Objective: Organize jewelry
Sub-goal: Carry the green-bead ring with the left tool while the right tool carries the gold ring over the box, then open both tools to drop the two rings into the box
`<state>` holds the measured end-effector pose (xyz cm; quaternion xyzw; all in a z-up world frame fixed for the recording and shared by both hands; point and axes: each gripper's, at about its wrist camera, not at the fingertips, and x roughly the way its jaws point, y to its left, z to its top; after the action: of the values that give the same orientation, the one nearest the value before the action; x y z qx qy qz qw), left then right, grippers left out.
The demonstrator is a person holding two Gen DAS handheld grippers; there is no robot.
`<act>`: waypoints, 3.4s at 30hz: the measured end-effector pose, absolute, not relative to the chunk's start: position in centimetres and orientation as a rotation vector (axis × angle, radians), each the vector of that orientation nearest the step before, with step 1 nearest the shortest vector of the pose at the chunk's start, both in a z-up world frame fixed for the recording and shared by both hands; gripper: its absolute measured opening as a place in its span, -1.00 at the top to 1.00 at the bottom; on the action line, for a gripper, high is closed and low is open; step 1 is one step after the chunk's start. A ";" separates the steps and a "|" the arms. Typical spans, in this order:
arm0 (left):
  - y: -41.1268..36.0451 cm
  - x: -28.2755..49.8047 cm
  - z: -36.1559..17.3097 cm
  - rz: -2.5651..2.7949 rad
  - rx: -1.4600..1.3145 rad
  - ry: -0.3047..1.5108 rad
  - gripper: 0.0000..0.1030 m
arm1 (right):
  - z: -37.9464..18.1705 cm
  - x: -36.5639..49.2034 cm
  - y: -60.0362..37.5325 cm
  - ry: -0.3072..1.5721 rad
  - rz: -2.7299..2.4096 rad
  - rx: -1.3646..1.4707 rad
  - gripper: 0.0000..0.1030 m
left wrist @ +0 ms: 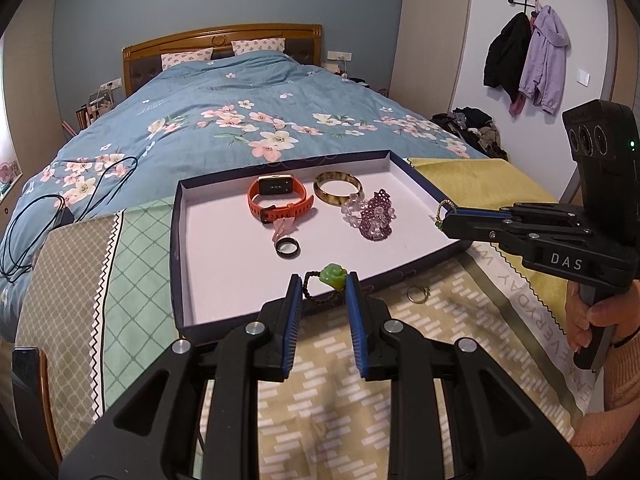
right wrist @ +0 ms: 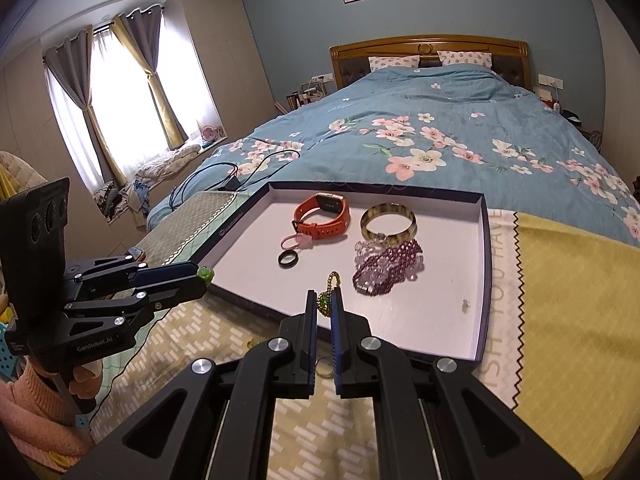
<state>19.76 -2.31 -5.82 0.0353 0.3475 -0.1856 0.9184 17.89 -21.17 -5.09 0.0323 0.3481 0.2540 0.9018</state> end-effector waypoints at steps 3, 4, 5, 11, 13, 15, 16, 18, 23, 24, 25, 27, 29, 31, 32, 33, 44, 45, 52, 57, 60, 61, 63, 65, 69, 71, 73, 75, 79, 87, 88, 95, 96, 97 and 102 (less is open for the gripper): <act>-2.3 20.6 -5.8 -0.379 0.069 0.716 0.56 | -5.1 18.4 -21.1 0.721 0.525 0.066 0.90; -2.3 20.8 -5.8 -0.377 0.070 0.716 0.56 | -5.1 18.5 -21.1 0.723 0.526 0.068 0.90; -2.4 20.9 -5.8 -0.376 0.073 0.715 0.56 | -5.0 18.7 -21.0 0.724 0.527 0.068 0.90; -2.9 21.9 -6.1 -0.376 0.083 0.721 0.56 | -5.5 20.1 -20.8 0.747 0.534 0.073 0.90; -3.0 22.2 -6.2 -0.374 0.087 0.723 0.56 | -5.7 20.4 -20.8 0.753 0.536 0.077 0.90; -3.1 22.5 -6.3 -0.372 0.087 0.726 0.56 | -5.8 20.7 -20.7 0.758 0.534 0.077 0.90; -3.2 22.6 -6.3 -0.371 0.087 0.728 0.56 | -5.9 20.7 -20.7 0.760 0.534 0.078 0.90; -3.1 22.9 -6.4 -0.368 0.087 0.731 0.56 | -6.1 21.0 -20.7 0.764 0.531 0.076 0.90; -3.2 23.5 -6.7 -0.359 0.084 0.741 0.56 | -6.6 21.5 -20.7 0.777 0.522 0.076 0.90; -3.1 23.6 -6.7 -0.359 0.081 0.743 0.56 | -6.7 21.6 -20.7 0.780 0.521 0.075 0.90; -3.1 23.8 -6.8 -0.358 0.078 0.745 0.56 | -6.8 21.7 -20.7 0.781 0.520 0.075 0.90; -3.0 24.1 -6.8 -0.354 0.075 0.748 0.56 | -6.9 21.9 -20.7 0.785 0.516 0.074 0.90; -3.0 24.3 -6.9 -0.351 0.074 0.750 0.56 | -7.0 22.0 -20.7 0.787 0.513 0.072 0.90; -3.0 24.4 -6.9 -0.350 0.075 0.751 0.56 | -7.1 22.2 -20.7 0.789 0.510 0.071 0.90; -3.0 24.5 -6.9 -0.349 0.075 0.752 0.56 | -7.1 22.3 -20.6 0.792 0.508 0.071 0.90; -3.0 24.6 -6.9 -0.350 0.075 0.753 0.56 | -7.2 22.4 -20.6 0.794 0.506 0.070 0.90; -3.0 25.9 -7.8 -0.334 0.075 0.775 0.56 | -7.7 23.2 -20.5 0.808 0.492 0.047 0.90; -3.1 25.9 -7.8 -0.333 0.075 0.776 0.56 | -7.8 23.3 -20.4 0.810 0.490 0.048 0.90; -3.3 26.3 -8.2 -0.326 0.076 0.785 0.56 | -8.2 23.5 -20.4 0.821 0.483 0.043 0.90; -3.4 26.5 -8.4 -0.321 0.076 0.788 0.56 | -8.4 23.6 -20.3 0.825 0.479 0.038 0.90; -3.3 26.6 -8.4 -0.321 0.074 0.788 0.56 | -8.4 23.7 -20.3 0.825 0.477 0.035 0.90; -3.3 26.6 -8.4 -0.320 0.072 0.789 0.56 | -8.4 23.7 -20.3 0.825 0.476 0.034 0.90; -3.3 26.7 -8.5 -0.317 0.073 0.791 0.56 | -8.5 23.8 -20.3 0.825 0.475 0.031 0.90; -3.4 26.9 -8.6 -0.315 0.075 0.794 0.56 | -8.6 23.8 -20.3 0.827 0.472 0.030 0.90; -3.4 27.1 -8.9 -0.310 0.078 0.798 0.56 | -8.7 23.9 -20.1 0.830 0.468 0.023 0.90; -3.5 27.3 -9.1 -0.308 0.080 0.803 0.56 | -8.7 23.9 -20.1 0.829 0.466 0.018 0.90; -3.6 27.4 -9.2 -0.306 0.081 0.807 0.56 | -8.7 23.9 -20.1 0.830 0.466 0.016 0.90; -3.6 27.5 -9.4 -0.303 0.081 0.813 0.56 | -8.8 24.0 -19.9 0.830 0.464 0.009 0.90; -3.8 27.7 -9.6 -0.299 0.080 0.820 0.56 | -8.9 24.1 -19.6 0.832 0.460 -0.007 0.90; -3.9 28.0 -10.1 -0.295 0.080 0.835 0.56 | -9.2 24.0 -19.1 0.839 0.458 -0.033 0.90; -4.0 28.0 -10.2 -0.295 0.081 0.836 0.56 | -9.2 24.0 -19.1 0.839 0.460 -0.033 0.89; -3.9 28.0 -10.3 -0.298 0.077 0.842 0.55 | -9.2 24.1 -19.1 0.829 0.450 -0.029 0.84; -3.9 28.0 -10.2 -0.297 0.077 0.840 0.55 | -9.2 24.1 -19.2 0.828 0.448 -0.026 0.84; -3.9 27.9 -10.2 -0.293 0.078 0.838 0.55 | -9.1 24.0 -19.2 0.826 0.445 -0.024 0.84; -3.3 27.4 -9.5 -0.291 0.062 0.807 0.55 | -8.4 23.6 -19.7 0.805 0.444 -0.002 0.78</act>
<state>27.40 -3.33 -9.50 0.0299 0.3914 -0.1409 0.9089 23.57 -19.74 -8.42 -0.0009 0.3887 0.2143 0.8961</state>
